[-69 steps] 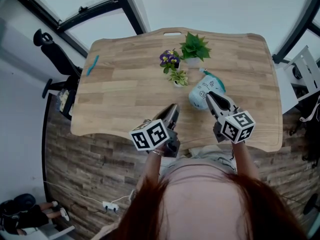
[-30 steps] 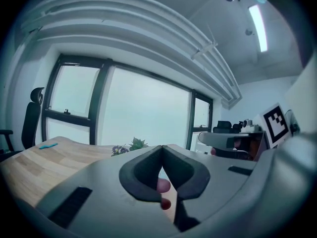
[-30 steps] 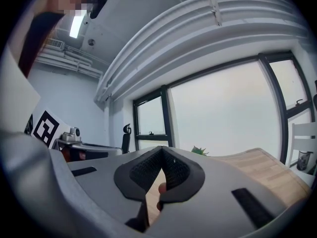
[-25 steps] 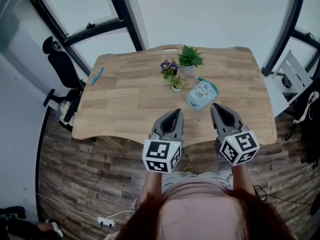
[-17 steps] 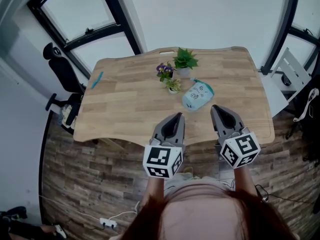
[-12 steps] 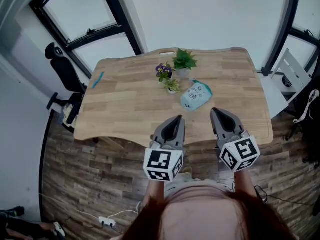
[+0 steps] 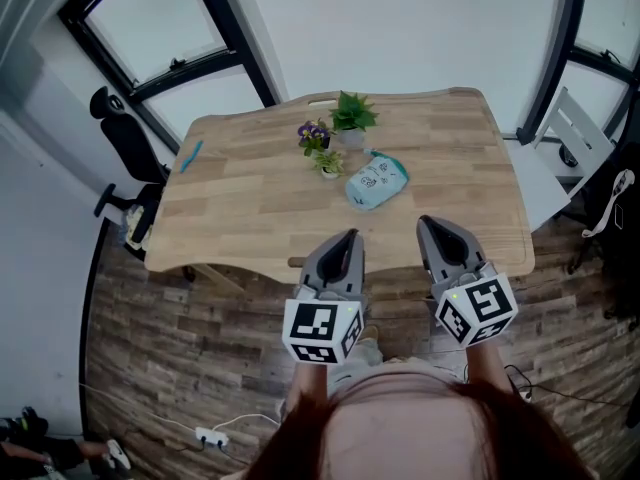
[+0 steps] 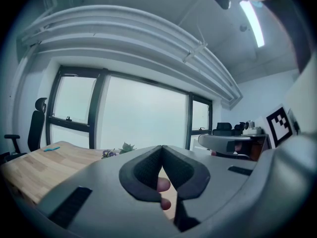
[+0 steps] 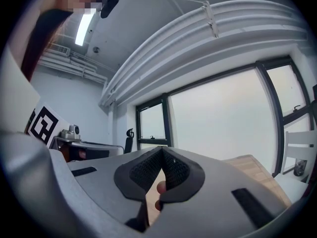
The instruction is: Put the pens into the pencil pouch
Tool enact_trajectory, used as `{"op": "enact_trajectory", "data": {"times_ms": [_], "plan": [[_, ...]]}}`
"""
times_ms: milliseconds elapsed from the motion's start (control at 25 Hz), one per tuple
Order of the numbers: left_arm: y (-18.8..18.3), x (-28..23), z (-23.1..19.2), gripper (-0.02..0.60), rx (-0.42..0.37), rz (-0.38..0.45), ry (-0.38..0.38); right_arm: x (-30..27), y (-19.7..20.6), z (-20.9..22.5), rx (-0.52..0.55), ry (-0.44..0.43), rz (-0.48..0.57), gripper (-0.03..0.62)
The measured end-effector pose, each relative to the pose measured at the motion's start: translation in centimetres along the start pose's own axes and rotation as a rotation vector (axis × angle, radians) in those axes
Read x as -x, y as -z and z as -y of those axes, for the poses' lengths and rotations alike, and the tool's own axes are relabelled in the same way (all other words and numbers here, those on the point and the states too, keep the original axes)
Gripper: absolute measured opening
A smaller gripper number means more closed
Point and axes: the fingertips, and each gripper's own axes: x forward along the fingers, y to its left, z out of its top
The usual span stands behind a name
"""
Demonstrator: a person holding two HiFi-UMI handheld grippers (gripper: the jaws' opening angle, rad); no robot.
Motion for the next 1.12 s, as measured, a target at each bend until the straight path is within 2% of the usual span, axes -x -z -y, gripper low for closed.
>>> {"op": "enact_trajectory", "data": {"times_ms": [600, 880, 1120], "plan": [[0.4, 2.5, 5.6, 0.002, -0.008, 0.010, -0.037, 6.0, -0.4, 0.2, 0.018, -0.050, -0.007, 0.000], [0.1, 2.7, 6.2, 0.002, -0.023, 0.009, -0.050, 6.1, -0.6, 0.3, 0.029, -0.061, 0.000, 0.000], [-0.3, 1.9, 5.7, 0.002, -0.037, 0.006, -0.029, 5.7, -0.5, 1.2, 0.021, -0.027, 0.006, 0.000]]}}
